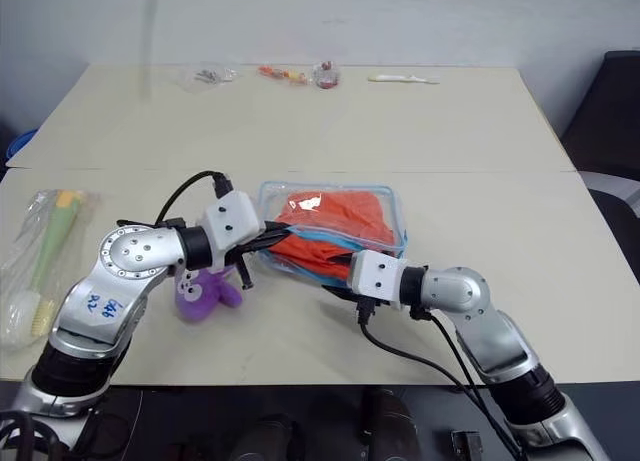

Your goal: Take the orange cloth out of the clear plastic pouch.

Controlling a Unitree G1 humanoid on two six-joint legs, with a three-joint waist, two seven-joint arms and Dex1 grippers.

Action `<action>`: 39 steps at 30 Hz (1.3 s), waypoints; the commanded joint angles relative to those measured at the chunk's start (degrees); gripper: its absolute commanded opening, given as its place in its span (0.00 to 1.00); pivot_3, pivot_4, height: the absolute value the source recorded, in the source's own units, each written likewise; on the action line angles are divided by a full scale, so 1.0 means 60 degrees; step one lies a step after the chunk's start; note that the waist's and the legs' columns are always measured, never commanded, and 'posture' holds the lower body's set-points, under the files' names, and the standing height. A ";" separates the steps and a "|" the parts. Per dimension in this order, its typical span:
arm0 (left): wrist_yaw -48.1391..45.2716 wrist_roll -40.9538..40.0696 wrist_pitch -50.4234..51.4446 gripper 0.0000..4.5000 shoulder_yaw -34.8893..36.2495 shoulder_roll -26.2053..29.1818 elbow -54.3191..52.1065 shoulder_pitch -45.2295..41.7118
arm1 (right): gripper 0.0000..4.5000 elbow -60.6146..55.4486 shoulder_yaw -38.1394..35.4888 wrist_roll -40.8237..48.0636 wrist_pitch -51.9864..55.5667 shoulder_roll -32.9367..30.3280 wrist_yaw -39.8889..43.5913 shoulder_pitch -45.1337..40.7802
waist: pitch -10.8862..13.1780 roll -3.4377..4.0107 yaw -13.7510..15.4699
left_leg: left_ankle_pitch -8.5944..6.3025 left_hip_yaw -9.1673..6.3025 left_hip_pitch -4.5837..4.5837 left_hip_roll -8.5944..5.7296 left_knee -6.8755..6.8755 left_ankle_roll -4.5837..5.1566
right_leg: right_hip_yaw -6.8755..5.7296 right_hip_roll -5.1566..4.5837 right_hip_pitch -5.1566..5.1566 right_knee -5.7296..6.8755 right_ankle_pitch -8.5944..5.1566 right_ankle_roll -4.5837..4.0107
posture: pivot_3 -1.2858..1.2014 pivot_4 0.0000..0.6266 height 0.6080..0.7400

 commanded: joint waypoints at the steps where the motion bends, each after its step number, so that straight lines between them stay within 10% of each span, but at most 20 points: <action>1: 0.0046 0.0008 -0.0028 0.00 0.0009 -0.0004 -0.0320 -0.0095 | 0.49 0.0349 0.0018 -0.0795 -0.0532 0.0162 -0.0646 -0.0288 | 0.0000 0.0000 -0.0011 | 0.0000 0.0000 0.0000 0.0001 0.0000 0.0000 | 0.0000 0.0000 0.0000 0.0000 0.0000 0.0000 | 0.52 0.24 1.00; 5: 0.0047 0.0017 -0.0035 0.00 0.0005 0.0033 -0.0321 -0.0069 | 0.57 0.0583 0.0050 -0.0799 -0.0420 0.0296 -0.0567 -0.0352 | 0.0000 0.0000 -0.0009 | 0.0000 -0.0002 0.0000 0.0002 0.0000 0.0000 | -0.0001 0.0000 -0.0001 -0.0001 0.0000 0.0000 | 0.52 0.24 1.00; 12: 0.0068 0.0050 -0.0063 0.00 0.0024 0.0060 -0.0304 -0.0045 | 0.99 0.0821 0.0210 -0.1274 -0.0495 0.0488 -0.0711 -0.0701 | 0.0000 0.0000 -0.0020 | 0.0000 -0.0002 0.0000 0.0002 0.0000 0.0000 | -0.0001 0.0000 -0.0001 0.0000 0.0000 0.0000 | 0.52 0.24 1.00; 39: 0.0115 0.0026 -0.0201 0.00 -0.0112 -0.0091 -0.0321 -0.0005 | 0.99 0.4635 0.1980 -0.6430 -0.2553 0.1076 -0.3265 -0.3295 | -0.0001 0.0001 -0.0250 | 0.0002 -0.0014 0.0001 0.0007 0.0002 -0.0002 | -0.0001 -0.0004 -0.0001 0.0006 -0.0001 -0.0001 | 0.52 0.24 1.00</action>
